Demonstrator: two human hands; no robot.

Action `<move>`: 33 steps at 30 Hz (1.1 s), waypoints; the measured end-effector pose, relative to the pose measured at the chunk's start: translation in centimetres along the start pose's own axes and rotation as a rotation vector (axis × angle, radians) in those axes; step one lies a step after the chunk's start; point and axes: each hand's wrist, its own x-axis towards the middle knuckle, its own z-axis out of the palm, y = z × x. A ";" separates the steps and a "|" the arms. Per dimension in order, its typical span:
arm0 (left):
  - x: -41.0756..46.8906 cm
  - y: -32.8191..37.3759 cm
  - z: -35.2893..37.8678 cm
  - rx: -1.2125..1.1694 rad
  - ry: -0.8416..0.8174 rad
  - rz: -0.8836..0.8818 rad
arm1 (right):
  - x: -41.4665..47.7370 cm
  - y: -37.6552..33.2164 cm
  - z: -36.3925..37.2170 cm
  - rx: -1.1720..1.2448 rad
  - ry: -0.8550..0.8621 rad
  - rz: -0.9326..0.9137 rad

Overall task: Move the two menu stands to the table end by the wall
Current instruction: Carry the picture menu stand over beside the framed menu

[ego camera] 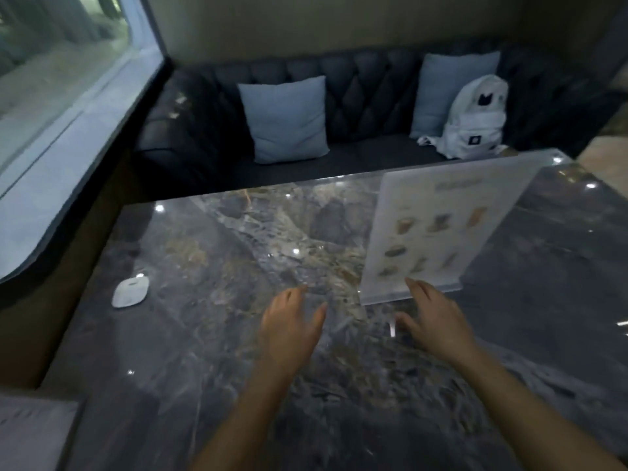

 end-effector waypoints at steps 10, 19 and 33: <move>3.7 6.1 4.7 -0.071 -0.084 0.026 | 1.8 9.8 -4.9 0.130 0.172 0.209; 5.5 7.5 7.4 -0.202 -0.137 0.001 | 4.9 11.5 -5.5 0.578 0.218 0.128; 4.7 6.3 6.0 -0.274 -0.032 -0.153 | 7.5 10.5 -4.4 0.676 0.272 -0.013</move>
